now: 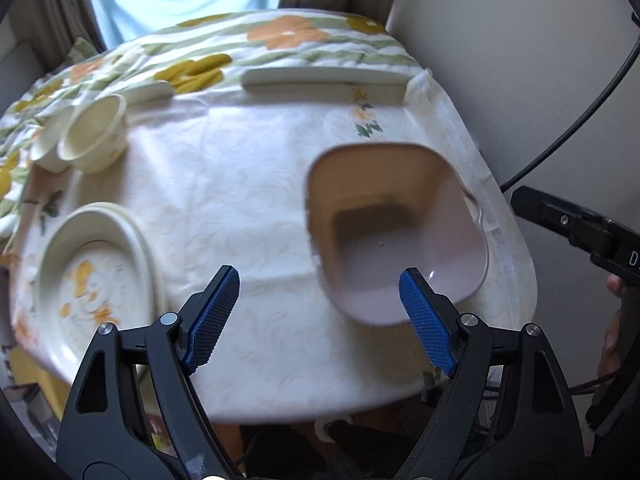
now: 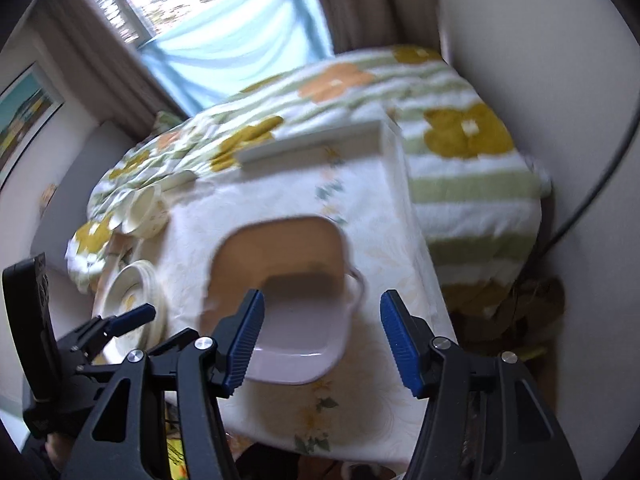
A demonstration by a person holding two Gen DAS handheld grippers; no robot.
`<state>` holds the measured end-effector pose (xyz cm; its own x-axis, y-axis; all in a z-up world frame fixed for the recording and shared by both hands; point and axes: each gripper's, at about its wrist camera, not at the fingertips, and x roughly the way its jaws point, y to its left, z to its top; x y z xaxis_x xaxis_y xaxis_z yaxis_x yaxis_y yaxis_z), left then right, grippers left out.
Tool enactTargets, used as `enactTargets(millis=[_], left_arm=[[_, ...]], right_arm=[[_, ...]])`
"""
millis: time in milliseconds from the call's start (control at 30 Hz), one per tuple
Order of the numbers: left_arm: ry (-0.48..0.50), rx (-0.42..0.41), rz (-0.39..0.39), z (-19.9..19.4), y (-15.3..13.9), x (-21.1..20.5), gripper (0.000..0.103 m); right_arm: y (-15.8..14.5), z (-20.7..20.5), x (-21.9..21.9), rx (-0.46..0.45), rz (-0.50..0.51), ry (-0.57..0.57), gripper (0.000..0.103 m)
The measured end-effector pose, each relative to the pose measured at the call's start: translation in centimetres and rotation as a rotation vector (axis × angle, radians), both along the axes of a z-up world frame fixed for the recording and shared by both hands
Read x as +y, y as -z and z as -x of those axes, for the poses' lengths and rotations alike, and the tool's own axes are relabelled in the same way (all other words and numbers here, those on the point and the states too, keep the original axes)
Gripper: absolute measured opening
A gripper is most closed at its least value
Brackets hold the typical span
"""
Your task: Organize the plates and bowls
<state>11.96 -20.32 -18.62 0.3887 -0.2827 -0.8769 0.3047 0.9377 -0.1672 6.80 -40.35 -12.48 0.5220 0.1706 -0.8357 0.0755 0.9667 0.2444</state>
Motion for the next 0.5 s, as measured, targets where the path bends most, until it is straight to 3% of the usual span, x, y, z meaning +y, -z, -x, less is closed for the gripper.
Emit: enactTargets(millis=[133,200,267,300,500], left_arm=[[-0.039,-0.02,0.006,1.2,-4.1,3.4,0.082],[-0.083,-0.057,-0.024,1.3,-6.0,5.2,0.095],[-0.133,-0.087,-0.044,0.8,-7.3,7.3,0.102],[-0.158,-0.1,-0.04,0.4,-7.8,8.5,0.102],[-0.297,-0.062,-0.003,-3.7,-7.4,16.3,0.102]], right_arm=[[-2.9,-0.8,3.1,-0.052,-0.009,-0.126,0.056],[-3.8,-1.7,4.6,-0.073,-0.016,-0.181,0.061],[-4.6,-3.0,6.4,-0.096,-0.025,-0.229,0.098],[-4.8,-3.7,7.4,-0.115,-0.035,-0.255,0.102],[-5.0,-8.9,13.2,-0.126,-0.031,-0.321,0.102]])
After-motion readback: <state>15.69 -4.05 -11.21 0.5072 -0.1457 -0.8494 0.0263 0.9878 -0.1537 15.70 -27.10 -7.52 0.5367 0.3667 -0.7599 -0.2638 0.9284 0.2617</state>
